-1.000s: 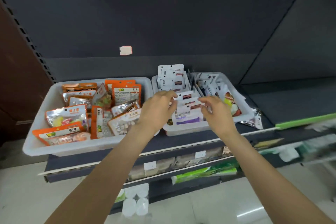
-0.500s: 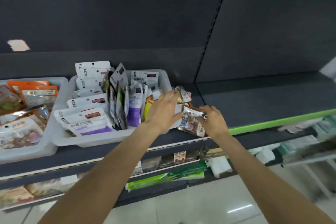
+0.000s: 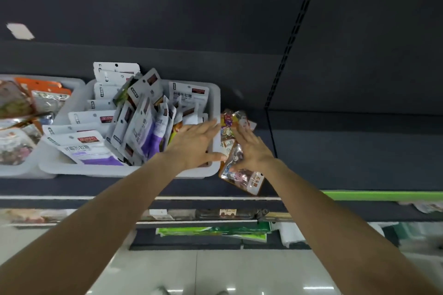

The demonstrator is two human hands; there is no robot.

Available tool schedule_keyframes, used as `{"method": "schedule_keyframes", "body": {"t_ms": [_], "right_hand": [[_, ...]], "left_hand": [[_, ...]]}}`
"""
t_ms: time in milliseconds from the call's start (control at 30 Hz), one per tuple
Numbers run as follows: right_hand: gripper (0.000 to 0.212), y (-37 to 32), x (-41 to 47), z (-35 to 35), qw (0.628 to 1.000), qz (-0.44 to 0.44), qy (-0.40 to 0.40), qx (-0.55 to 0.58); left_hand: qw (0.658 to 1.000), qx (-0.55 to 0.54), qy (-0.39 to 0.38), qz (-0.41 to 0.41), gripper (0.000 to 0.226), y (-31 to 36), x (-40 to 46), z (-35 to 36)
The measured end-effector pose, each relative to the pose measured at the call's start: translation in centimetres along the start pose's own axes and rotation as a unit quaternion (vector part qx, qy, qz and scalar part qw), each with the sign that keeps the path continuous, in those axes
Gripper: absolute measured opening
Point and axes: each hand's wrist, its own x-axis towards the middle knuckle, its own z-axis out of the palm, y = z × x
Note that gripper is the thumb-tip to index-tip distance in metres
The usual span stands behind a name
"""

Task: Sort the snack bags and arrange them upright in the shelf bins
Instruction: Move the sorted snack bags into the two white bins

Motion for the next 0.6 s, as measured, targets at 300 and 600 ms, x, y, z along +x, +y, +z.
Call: {"method": "schedule_keyframes", "body": {"t_ms": [300, 600], "right_hand": [[0.106, 2.7, -2.1, 0.6, 0.991, 0.127, 0.011, 0.046], [0.099, 7.1, -4.6, -0.1, 0.979, 0.203, 0.020, -0.001]], "left_hand": [[0.999, -0.029, 0.039, -0.012, 0.081, 0.3, -0.1, 0.2], [0.989, -0.088, 0.115, 0.018, 0.061, 6.4, 2.6, 0.9]]}}
